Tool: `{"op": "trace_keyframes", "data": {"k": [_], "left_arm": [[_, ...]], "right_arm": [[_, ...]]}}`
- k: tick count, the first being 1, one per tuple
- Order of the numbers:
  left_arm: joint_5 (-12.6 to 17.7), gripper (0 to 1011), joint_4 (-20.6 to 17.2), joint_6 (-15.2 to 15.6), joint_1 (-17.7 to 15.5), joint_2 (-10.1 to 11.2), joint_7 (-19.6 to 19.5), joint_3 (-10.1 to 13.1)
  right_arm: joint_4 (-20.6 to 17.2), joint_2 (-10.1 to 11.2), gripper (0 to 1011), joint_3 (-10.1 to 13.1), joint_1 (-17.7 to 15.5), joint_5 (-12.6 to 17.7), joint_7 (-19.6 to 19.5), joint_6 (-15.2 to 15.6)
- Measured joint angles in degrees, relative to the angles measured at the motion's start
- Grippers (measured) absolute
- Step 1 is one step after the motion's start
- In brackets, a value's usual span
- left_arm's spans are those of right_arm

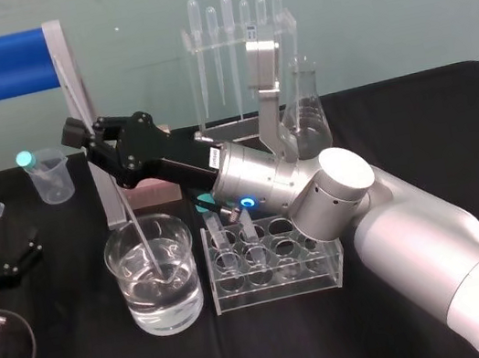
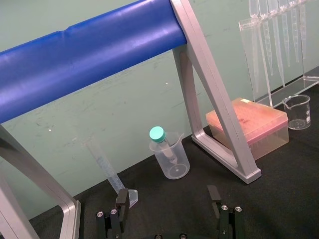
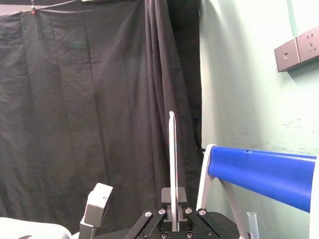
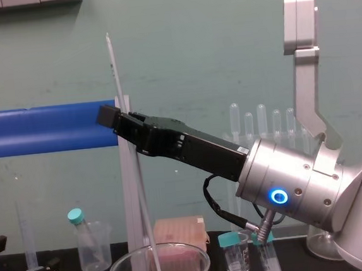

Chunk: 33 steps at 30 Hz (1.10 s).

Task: Hold the thermometer with one hand and immerse one end into the beaker, then reinsert it into the test tube rack.

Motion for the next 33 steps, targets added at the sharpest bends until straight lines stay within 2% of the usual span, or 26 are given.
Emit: {"op": "trace_keyframes", "data": {"k": [33], "left_arm": [[0.0, 1008, 0.0, 0.0, 0.0, 0.0, 0.0, 0.0]], "right_arm": [[0.0, 0.0, 55, 0.0, 0.0, 0.0, 0.0, 0.0]]}}
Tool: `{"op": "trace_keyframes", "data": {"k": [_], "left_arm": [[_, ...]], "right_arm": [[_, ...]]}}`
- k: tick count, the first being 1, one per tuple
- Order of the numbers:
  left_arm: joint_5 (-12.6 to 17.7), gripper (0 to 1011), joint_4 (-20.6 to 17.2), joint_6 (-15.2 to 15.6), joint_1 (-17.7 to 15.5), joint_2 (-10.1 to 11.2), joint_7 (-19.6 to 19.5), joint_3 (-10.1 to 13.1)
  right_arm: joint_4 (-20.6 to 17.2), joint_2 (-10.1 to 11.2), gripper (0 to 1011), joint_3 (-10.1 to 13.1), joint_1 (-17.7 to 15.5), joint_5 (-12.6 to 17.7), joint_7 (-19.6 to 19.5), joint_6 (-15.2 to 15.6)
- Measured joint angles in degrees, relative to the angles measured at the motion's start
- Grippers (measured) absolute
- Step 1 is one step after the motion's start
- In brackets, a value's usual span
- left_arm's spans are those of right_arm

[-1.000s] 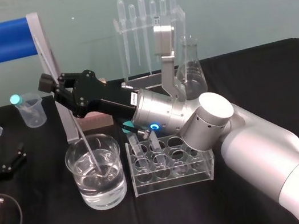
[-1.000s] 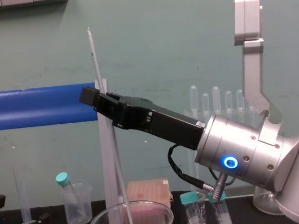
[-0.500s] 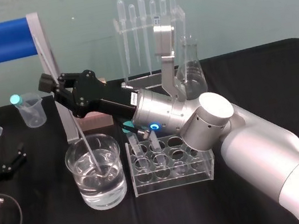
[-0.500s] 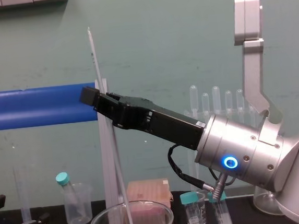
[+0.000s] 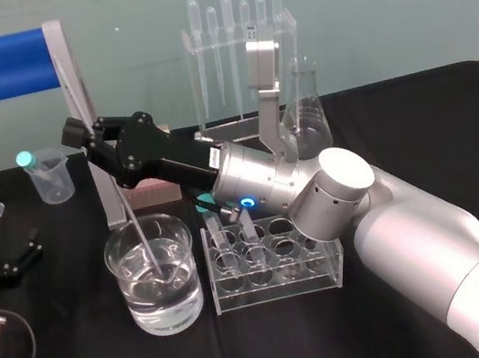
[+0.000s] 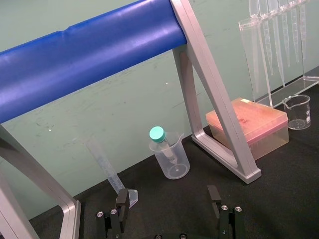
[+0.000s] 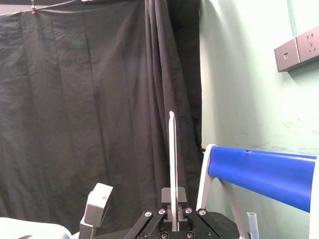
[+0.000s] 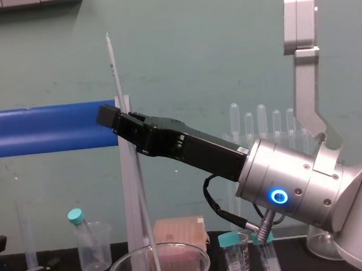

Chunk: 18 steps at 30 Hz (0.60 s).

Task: Hold the thermometer with one hand and immerse one end into the beaker, then reinsert it into the test tube rack.

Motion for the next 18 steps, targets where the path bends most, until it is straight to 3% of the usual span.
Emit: {"op": "trace_keyframes", "data": {"k": [18], "left_arm": [[0.0, 1008, 0.0, 0.0, 0.0, 0.0, 0.0, 0.0]], "right_arm": [[0.0, 0.0, 55, 0.0, 0.0, 0.0, 0.0, 0.0]]}}
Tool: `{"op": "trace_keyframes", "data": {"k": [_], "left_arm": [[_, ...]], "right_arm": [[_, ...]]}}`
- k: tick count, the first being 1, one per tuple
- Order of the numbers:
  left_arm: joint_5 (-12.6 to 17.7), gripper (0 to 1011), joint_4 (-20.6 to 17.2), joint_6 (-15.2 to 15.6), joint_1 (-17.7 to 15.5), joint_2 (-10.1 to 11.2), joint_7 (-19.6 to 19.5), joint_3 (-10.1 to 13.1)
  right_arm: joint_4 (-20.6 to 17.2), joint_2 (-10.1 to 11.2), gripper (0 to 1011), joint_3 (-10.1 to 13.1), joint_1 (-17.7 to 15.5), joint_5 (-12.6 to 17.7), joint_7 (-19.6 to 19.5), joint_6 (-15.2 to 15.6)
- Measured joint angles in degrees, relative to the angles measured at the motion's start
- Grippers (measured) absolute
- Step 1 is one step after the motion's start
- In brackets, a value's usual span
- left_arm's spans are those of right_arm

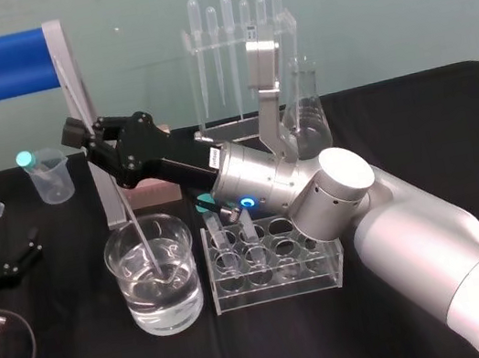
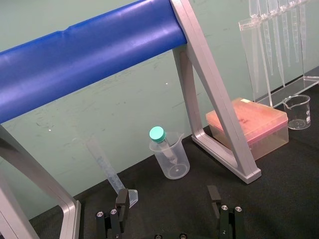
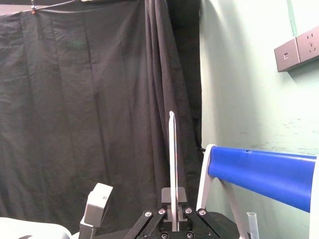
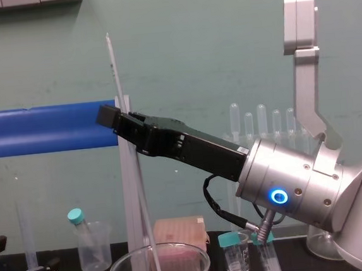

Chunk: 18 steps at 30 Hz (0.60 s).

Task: Hold the thermometer with one hand and immerse one end into the beaker, then reinsert it into the test tube rack.

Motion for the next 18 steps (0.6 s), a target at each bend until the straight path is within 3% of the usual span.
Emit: {"op": "trace_keyframes", "data": {"k": [18], "left_arm": [[0.0, 1008, 0.0, 0.0, 0.0, 0.0, 0.0, 0.0]], "right_arm": [[0.0, 0.0, 56, 0.0, 0.0, 0.0, 0.0, 0.0]]}}
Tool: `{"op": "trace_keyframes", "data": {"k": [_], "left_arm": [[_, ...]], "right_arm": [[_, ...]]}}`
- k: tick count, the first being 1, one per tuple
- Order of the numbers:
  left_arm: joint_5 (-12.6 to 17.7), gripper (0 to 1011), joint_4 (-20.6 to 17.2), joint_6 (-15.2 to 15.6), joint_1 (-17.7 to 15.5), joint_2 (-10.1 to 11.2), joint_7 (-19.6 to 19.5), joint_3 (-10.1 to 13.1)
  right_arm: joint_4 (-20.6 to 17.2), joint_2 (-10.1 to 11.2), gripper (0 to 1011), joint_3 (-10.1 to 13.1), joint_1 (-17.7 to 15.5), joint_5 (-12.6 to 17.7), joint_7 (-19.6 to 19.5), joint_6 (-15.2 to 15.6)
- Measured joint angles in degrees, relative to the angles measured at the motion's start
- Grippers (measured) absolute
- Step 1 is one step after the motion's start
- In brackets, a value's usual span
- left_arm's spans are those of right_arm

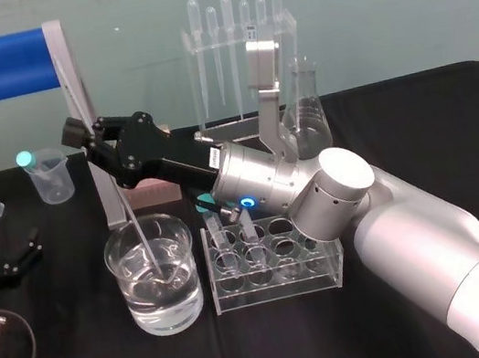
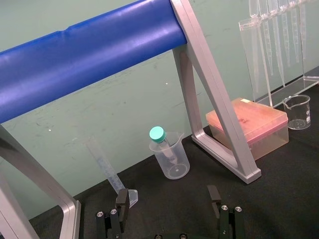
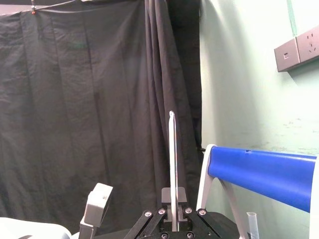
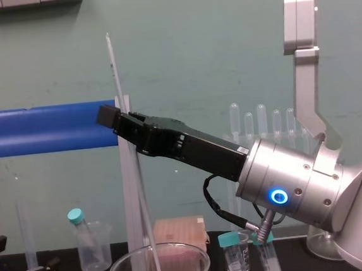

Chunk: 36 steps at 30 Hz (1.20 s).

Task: Hold the thermometer with one hand and immerse one end into the beaker, then reinsert it into the test tube rack.

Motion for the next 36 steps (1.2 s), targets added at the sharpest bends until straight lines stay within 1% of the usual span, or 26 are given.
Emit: {"op": "trace_keyframes", "data": {"k": [17, 21, 25, 30, 31, 34, 36], "left_arm": [[0.0, 1008, 0.0, 0.0, 0.0, 0.0, 0.0, 0.0], [0.0, 1008, 0.0, 0.0, 0.0, 0.0, 0.0, 0.0], [0.0, 1008, 0.0, 0.0, 0.0, 0.0, 0.0, 0.0], [0.0, 1008, 0.0, 0.0, 0.0, 0.0, 0.0, 0.0], [0.0, 1008, 0.0, 0.0, 0.0, 0.0, 0.0, 0.0], [0.0, 1008, 0.0, 0.0, 0.0, 0.0, 0.0, 0.0], [0.0, 1008, 0.0, 0.0, 0.0, 0.0, 0.0, 0.0]], "right_arm": [[0.0, 0.0, 56, 0.0, 0.0, 0.0, 0.0, 0.0], [-1.0, 0.1, 55, 0.5, -0.3, 0.5, 1.1, -0.9], [-3.4, 0.4, 55, 1.4, -0.9, 2.0, 2.6, -2.3], [-6.1, 1.0, 55, 2.4, -1.5, 3.7, 3.4, -2.7], [-7.1, 1.1, 55, 2.9, -1.7, 4.8, 3.8, -2.8], [-8.9, 1.5, 56, 3.7, -2.0, 6.1, 4.1, -3.0], [-10.9, 2.0, 55, 4.6, -2.3, 7.4, 4.3, -3.4]]}}
